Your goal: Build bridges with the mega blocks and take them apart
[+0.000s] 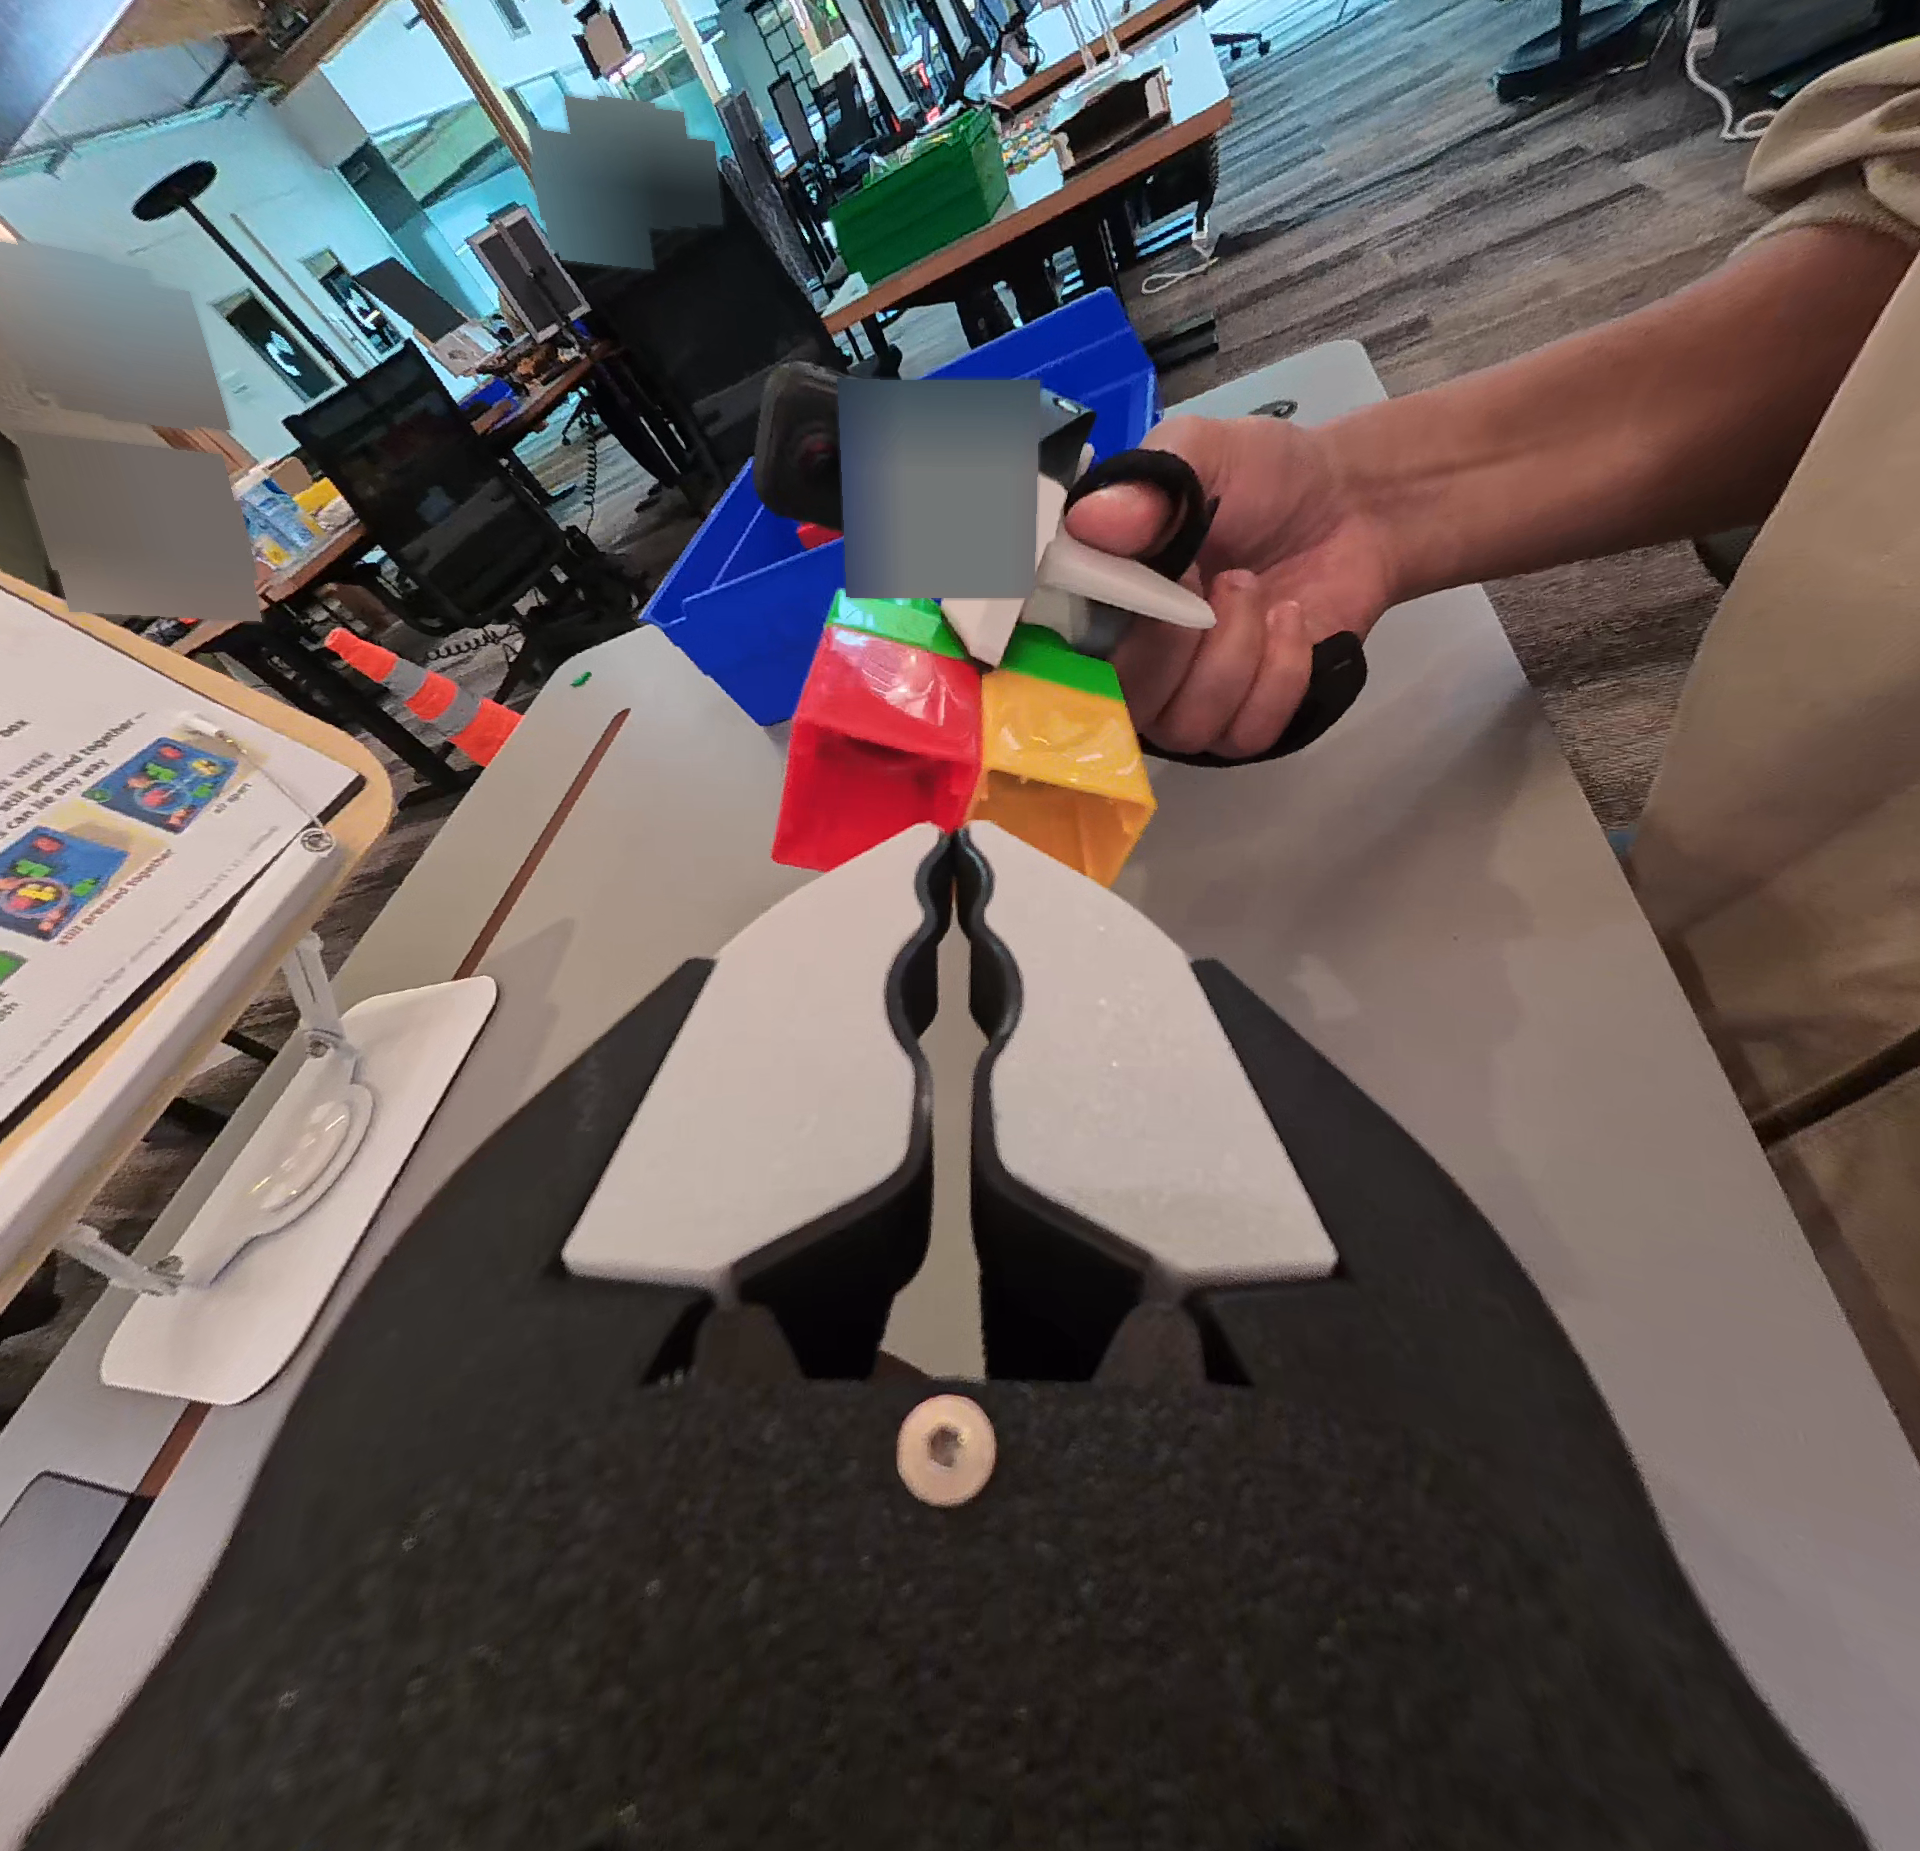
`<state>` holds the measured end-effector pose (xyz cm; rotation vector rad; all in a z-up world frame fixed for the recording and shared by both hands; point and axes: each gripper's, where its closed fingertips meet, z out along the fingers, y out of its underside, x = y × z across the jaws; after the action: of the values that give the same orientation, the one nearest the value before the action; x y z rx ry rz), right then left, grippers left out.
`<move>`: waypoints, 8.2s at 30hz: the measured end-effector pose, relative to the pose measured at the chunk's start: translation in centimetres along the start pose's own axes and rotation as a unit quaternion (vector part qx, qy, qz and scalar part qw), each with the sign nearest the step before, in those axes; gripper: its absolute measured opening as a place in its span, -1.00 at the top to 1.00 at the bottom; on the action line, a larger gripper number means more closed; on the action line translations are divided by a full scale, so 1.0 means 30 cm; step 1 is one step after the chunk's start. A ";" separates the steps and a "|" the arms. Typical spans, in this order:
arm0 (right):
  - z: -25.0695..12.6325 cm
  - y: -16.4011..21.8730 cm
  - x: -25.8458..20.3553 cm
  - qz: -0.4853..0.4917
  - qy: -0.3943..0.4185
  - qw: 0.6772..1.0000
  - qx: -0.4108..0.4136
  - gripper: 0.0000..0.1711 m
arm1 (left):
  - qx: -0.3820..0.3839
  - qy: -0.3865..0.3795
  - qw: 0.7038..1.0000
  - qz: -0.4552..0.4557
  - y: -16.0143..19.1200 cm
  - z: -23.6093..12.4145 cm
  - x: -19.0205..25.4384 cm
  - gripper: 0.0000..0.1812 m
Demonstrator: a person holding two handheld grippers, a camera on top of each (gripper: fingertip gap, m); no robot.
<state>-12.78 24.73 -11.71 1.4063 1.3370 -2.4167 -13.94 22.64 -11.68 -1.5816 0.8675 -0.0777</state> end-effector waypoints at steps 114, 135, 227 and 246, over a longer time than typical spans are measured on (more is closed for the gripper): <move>-0.537 -0.270 -0.024 -0.411 0.670 0.596 0.163 0.07 | -0.070 -0.464 0.831 -0.298 0.312 -0.215 -0.136 0.07; -0.501 -0.098 0.162 -0.339 0.656 0.661 0.132 0.00 | -0.114 -0.461 0.825 -0.307 0.329 -0.215 -0.123 0.04; -0.459 -0.101 0.065 -0.371 0.605 0.697 0.099 0.15 | -0.194 -0.198 0.916 -0.292 0.551 0.084 -0.291 0.62; -0.467 -0.097 0.070 -0.369 0.606 0.698 0.098 0.16 | -0.281 -0.181 0.899 -0.283 0.625 0.064 -0.222 0.44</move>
<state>-5.58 37.01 -14.36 3.3901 2.1705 -1.7142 -26.63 28.93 -25.77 -2.2672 0.1061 0.0620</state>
